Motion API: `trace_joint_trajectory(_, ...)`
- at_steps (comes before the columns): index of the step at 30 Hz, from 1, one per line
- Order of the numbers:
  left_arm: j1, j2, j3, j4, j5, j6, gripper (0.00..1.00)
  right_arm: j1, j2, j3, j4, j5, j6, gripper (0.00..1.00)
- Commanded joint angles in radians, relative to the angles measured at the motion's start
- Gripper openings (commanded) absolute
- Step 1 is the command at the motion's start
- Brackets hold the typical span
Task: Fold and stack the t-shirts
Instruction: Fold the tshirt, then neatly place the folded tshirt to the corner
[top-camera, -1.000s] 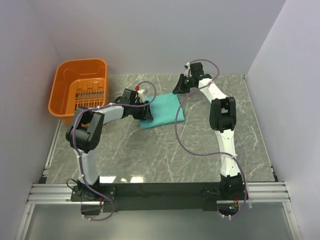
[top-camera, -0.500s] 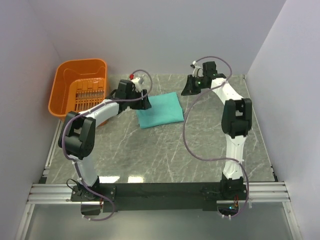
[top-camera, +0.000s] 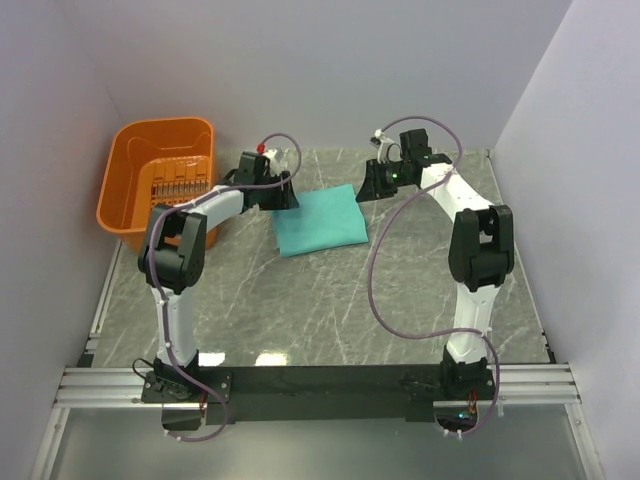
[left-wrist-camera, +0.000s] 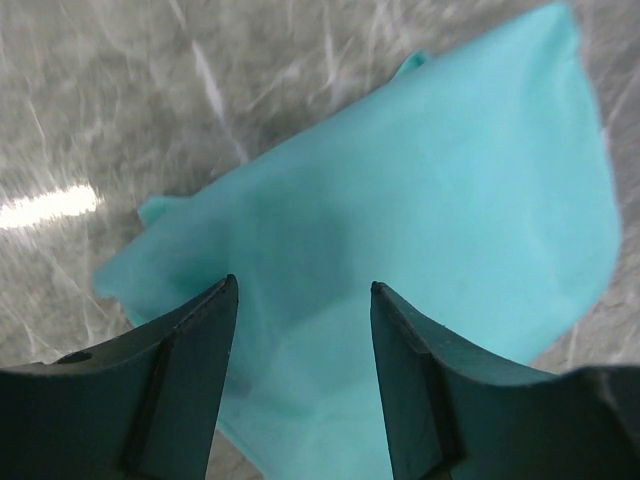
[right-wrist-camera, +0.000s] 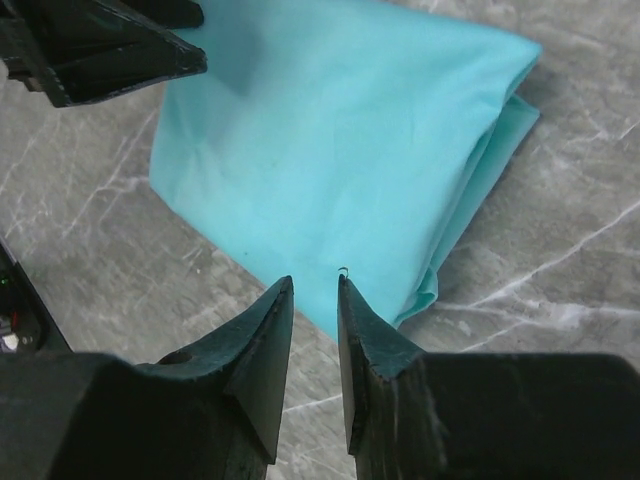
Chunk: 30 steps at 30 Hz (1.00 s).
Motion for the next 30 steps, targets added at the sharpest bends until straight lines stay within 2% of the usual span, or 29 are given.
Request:
trace_joint_trajectory(1,0.002,0.017,0.039,-0.032,-0.002,0.007,0.61,-0.007,0.020,0.010,-0.018,-0.015,-0.025,0.31)
trace_joint_trajectory(3,0.009,0.013,0.029,-0.040,-0.046,0.012,0.60,-0.007,0.037,0.027,-0.039,-0.010,-0.023,0.31)
trace_joint_trajectory(7,0.013,-0.018,0.006,-0.035,-0.120,0.050,0.61,-0.007,0.043,-0.002,-0.009,0.104,0.009,0.32)
trace_joint_trajectory(11,0.013,-0.076,0.005,-0.023,-0.120,0.075,0.62,-0.007,0.051,0.006,0.005,0.185,0.027,0.44)
trace_joint_trajectory(12,0.012,-0.110,0.005,-0.021,-0.113,0.080,0.63,-0.006,0.063,0.012,0.000,0.189,0.030,0.54)
trace_joint_trajectory(13,0.012,-0.128,0.002,-0.021,-0.114,0.084,0.63,-0.006,0.072,0.025,-0.004,0.191,0.032,0.58)
trace_joint_trajectory(17,0.012,-0.242,-0.029,-0.017,-0.134,0.092,0.65,0.002,0.137,0.073,-0.036,0.174,0.033,0.64)
trace_joint_trajectory(25,0.015,-0.653,-0.295,0.032,-0.137,0.072,0.70,0.034,0.247,0.159,-0.099,0.129,0.035,0.64)
trace_joint_trajectory(30,0.015,-0.922,-0.481,0.013,-0.119,0.041,0.72,0.052,0.275,0.150,-0.124,0.070,0.035,0.65)
